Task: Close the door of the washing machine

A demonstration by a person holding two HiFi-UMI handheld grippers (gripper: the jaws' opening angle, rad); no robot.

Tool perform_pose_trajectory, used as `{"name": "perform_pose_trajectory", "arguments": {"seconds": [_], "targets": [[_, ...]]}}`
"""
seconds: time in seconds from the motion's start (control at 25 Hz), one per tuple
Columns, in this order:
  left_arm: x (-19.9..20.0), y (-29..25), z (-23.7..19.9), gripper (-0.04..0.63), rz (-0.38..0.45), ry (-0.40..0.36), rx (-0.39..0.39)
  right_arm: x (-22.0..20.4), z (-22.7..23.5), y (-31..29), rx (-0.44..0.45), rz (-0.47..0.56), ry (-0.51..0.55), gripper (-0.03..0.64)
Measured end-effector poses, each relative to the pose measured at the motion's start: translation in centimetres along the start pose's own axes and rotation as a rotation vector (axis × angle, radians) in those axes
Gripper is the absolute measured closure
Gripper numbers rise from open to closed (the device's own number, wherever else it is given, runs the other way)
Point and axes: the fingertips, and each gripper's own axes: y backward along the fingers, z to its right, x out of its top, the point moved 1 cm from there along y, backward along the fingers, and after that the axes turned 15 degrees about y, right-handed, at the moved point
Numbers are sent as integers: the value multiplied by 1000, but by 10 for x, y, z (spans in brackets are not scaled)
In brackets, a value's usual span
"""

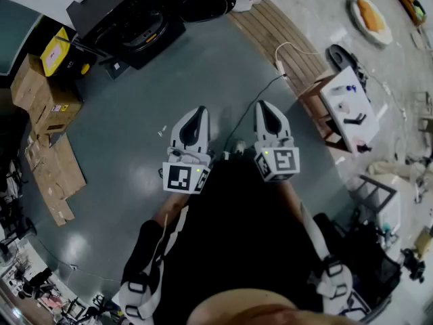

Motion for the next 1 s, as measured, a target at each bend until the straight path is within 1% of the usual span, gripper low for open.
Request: {"name": "perform_pose_trajectory", "arguments": {"seconds": [0.2, 0.36, 0.44, 0.6, 0.76, 0.8, 0.88, 1.0], "targets": [[1, 1, -1, 589, 0, -9, -12, 0, -4, 0, 5, 1, 3, 611], [4, 0, -3, 589, 8, 11, -13, 2, -6, -2, 1, 1, 7, 611], [4, 2, -7, 589, 3, 5, -17, 3, -9, -3, -2, 2, 10, 612], [9, 2, -14, 589, 8, 7, -34, 2, -16, -10, 19, 1, -36, 611], [12, 5, -28, 589, -2, 10, -46, 3, -29, -18, -5, -2, -38, 606], [15, 6, -33, 589, -1, 17, -46, 3, -33, -22, -13, -5, -36, 589], [18, 10, -44, 589, -3, 14, -51, 3, -42, -29, -20, -15, -33, 508], [23, 17, -64, 589, -3, 9, -55, 4, -57, -40, -25, -25, -28, 505]]}}
